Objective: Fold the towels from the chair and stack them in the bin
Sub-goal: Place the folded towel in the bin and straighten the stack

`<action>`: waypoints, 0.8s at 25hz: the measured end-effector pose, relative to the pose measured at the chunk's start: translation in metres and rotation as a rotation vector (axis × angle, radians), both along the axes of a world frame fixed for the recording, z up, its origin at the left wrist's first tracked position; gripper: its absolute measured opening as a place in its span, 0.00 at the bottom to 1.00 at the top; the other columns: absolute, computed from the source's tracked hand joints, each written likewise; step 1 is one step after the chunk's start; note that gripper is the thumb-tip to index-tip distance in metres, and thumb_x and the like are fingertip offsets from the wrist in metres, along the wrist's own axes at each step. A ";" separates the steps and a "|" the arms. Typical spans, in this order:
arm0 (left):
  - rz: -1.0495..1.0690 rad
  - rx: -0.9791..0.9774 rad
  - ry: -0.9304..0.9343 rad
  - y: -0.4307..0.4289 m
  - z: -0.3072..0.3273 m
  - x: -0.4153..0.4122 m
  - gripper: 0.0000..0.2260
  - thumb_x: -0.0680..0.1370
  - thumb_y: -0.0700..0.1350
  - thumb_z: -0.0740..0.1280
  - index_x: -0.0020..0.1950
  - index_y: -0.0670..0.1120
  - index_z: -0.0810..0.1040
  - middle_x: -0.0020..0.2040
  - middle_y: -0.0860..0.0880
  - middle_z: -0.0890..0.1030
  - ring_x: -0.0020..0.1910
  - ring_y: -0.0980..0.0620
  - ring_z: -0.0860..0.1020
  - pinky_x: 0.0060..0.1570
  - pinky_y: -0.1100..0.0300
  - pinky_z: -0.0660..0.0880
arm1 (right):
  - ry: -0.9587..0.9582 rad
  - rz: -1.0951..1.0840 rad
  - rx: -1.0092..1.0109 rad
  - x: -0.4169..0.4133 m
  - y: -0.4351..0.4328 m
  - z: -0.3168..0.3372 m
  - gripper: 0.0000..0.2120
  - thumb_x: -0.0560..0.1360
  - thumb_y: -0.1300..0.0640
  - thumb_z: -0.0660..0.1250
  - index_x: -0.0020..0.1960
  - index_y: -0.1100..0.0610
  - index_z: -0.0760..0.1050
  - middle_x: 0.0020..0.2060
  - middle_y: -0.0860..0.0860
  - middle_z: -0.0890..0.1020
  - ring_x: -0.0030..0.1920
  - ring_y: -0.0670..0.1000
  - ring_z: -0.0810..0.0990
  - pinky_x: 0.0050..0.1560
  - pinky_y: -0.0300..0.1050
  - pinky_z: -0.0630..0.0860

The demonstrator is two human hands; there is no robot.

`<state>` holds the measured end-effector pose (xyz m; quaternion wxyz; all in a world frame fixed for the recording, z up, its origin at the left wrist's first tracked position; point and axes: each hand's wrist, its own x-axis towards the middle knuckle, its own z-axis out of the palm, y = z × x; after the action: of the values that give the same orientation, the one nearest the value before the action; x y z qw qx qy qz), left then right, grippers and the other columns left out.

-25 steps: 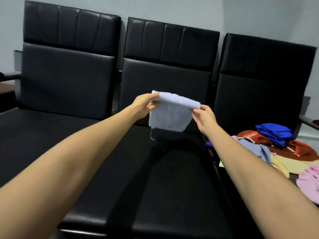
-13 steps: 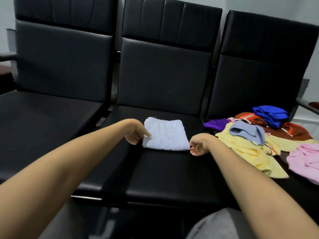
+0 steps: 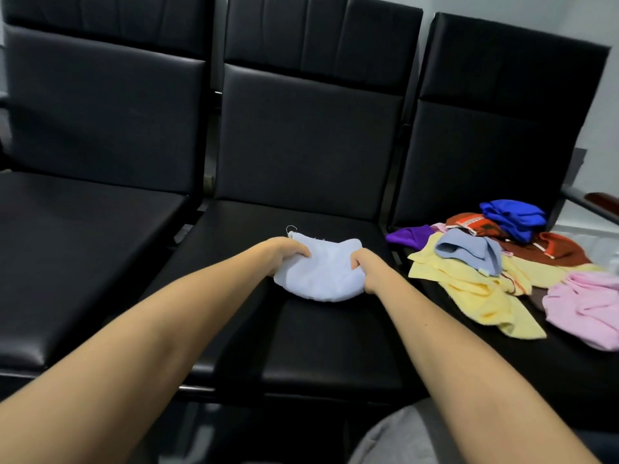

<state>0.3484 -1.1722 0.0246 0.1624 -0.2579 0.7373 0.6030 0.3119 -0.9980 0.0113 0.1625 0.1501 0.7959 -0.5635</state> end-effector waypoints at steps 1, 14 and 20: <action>-0.011 0.057 -0.008 0.002 0.003 0.002 0.22 0.74 0.47 0.70 0.66 0.47 0.71 0.64 0.46 0.75 0.63 0.44 0.74 0.61 0.54 0.72 | 0.005 -0.003 -0.028 0.003 0.005 0.005 0.08 0.69 0.67 0.54 0.31 0.64 0.60 0.32 0.56 0.64 0.33 0.55 0.65 0.32 0.41 0.61; -0.278 0.542 0.153 0.142 0.052 0.040 0.10 0.73 0.40 0.66 0.54 0.44 0.77 0.56 0.43 0.80 0.54 0.43 0.79 0.49 0.50 0.77 | 0.202 -0.163 -0.311 0.060 0.167 0.021 0.29 0.67 0.46 0.73 0.63 0.58 0.74 0.55 0.57 0.82 0.52 0.57 0.82 0.56 0.54 0.77; -0.459 0.679 0.024 0.244 0.031 0.081 0.12 0.77 0.41 0.65 0.59 0.40 0.74 0.59 0.42 0.79 0.57 0.43 0.77 0.54 0.49 0.74 | 0.225 -0.323 -0.302 0.142 0.261 0.026 0.18 0.76 0.57 0.65 0.65 0.60 0.72 0.49 0.57 0.81 0.43 0.55 0.81 0.36 0.43 0.78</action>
<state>0.4290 -0.9286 0.0554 0.3601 -0.0112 0.5368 0.7630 0.4534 -0.7372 0.0372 0.0013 0.1858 0.6814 -0.7080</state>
